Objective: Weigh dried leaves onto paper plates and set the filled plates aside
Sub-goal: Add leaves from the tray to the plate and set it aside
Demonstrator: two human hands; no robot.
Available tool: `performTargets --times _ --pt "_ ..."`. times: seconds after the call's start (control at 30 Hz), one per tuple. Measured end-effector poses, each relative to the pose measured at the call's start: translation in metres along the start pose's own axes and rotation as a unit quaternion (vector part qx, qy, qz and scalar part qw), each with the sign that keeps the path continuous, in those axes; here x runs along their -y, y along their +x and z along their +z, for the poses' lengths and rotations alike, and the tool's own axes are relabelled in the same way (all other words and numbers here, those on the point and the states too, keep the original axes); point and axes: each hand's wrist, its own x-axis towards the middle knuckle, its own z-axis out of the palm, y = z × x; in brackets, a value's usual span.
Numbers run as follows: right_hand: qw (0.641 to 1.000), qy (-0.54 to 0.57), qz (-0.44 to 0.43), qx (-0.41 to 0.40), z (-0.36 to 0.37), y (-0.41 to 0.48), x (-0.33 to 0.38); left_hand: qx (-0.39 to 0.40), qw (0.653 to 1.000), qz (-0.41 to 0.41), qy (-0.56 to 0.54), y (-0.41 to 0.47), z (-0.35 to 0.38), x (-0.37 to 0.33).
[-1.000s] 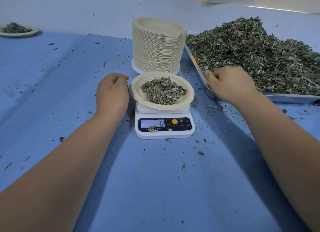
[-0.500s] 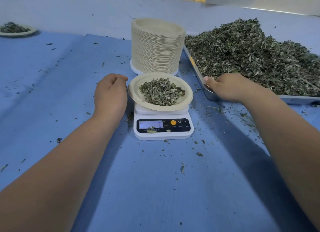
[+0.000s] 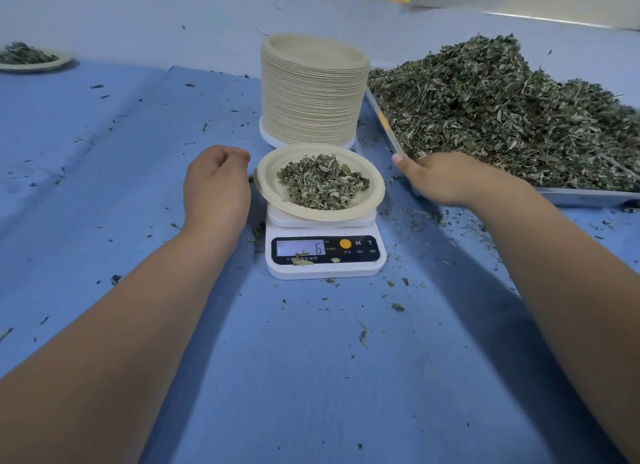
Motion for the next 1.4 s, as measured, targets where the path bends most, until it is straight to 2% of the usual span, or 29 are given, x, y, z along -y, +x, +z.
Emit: performTargets --times 0.1,0.33,0.4,0.57,0.67,0.73,0.8,0.9,0.97,1.1,1.17,1.23,1.3,1.4 --pt "0.997 0.021 -0.034 -0.064 0.003 -0.002 0.005 -0.001 1.0 0.0 0.001 0.0 0.0 0.0" --pt "0.97 0.047 -0.028 -0.238 0.016 -0.007 0.006 -0.001 1.0 0.002 0.003 -0.001 0.0 -0.002" --pt "0.971 0.057 -0.026 -0.231 0.018 -0.006 0.004 0.002 1.0 0.002 0.008 -0.001 0.0 -0.001" --pt "0.981 0.143 0.019 -0.128 0.006 0.009 -0.001 0.005 1.0 0.004 0.02 -0.002 0.0 -0.001" --pt "0.981 0.155 0.031 -0.109 -0.006 0.015 0.001 0.002 1.0 0.004 0.02 -0.001 0.0 -0.001" --pt "0.979 0.158 0.024 -0.128 -0.013 0.016 0.005 0.003 1.0 0.003 0.02 -0.002 0.0 -0.001" --pt "0.967 0.172 0.001 -0.186 -0.021 0.015 0.015 0.006 1.0 0.003 0.021 -0.002 0.0 -0.002" --pt "0.943 0.175 -0.052 -0.278 -0.037 0.009 0.045 0.009 1.0 -0.002 0.023 -0.003 0.0 -0.001" --pt "0.928 0.178 -0.107 -0.309 -0.047 0.005 0.07 0.015 1.0 0.0 0.028 -0.004 0.0 -0.001" --pt "0.905 0.219 -0.228 -0.285 -0.054 -0.003 0.118 0.016 0.999 0.001 0.031 -0.005 0.0 -0.002" --pt "0.914 0.184 -0.265 -0.247 -0.049 -0.004 0.133 0.016 0.999 0.002 0.03 -0.005 0.0 -0.002" --pt "0.931 0.105 -0.287 -0.197 -0.042 -0.003 0.14 0.015 0.999 0.006 0.033 -0.006 0.0 -0.002" --pt "0.937 0.074 -0.302 -0.156 -0.036 -0.001 0.139 0.013 0.999 0.014 0.036 -0.006 0.0 -0.003" --pt "0.933 0.152 -0.295 -0.141 -0.034 -0.002 0.132 0.006 0.999 0.02 0.038 -0.006 0.0 -0.003"
